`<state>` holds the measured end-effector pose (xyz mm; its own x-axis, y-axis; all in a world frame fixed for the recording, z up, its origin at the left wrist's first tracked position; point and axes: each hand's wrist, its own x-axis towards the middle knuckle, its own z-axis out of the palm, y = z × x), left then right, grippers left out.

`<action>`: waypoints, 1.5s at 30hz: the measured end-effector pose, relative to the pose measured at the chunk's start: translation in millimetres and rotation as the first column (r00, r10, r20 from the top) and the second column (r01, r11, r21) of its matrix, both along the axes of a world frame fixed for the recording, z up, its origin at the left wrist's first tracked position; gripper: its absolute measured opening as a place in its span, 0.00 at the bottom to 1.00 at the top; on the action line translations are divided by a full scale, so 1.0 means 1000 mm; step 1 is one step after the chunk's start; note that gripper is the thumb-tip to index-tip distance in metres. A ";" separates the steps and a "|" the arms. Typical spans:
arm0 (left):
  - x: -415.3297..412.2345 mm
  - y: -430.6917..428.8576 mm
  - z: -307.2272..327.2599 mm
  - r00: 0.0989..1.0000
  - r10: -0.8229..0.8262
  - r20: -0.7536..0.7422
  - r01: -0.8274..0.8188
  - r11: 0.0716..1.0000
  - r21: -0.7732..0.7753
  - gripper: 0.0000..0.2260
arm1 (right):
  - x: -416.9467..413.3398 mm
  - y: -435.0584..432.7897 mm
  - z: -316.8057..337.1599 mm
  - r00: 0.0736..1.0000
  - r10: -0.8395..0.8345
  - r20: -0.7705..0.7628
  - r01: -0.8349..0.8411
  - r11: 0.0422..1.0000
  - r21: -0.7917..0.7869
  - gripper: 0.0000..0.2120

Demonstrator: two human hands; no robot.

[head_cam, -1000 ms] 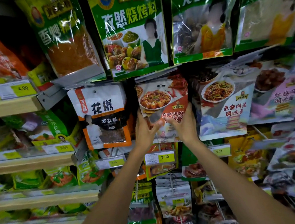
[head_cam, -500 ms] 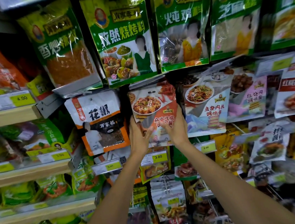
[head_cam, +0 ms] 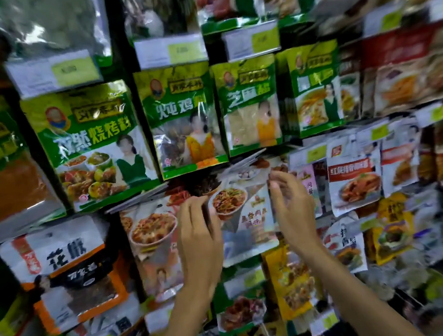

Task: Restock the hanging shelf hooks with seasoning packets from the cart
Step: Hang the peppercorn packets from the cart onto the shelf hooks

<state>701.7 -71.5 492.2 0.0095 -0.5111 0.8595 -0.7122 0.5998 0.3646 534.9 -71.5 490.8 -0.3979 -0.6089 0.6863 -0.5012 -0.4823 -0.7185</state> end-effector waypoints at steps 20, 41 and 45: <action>-0.300 -0.069 0.134 0.960 -0.038 -0.279 0.028 0.999 -0.040 0.13 | -0.289 -0.098 0.118 0.989 0.141 -0.032 -0.143 0.985 -0.094 0.15; -0.271 -0.130 0.129 0.957 0.045 -0.288 0.046 0.952 0.304 0.35 | -0.228 -0.160 0.130 0.871 0.491 0.003 -0.490 0.869 0.073 0.17; -0.271 -0.136 0.130 0.958 0.031 -0.285 0.071 0.938 0.340 0.36 | -0.228 -0.161 0.130 0.873 0.484 -0.055 -0.483 0.875 0.031 0.16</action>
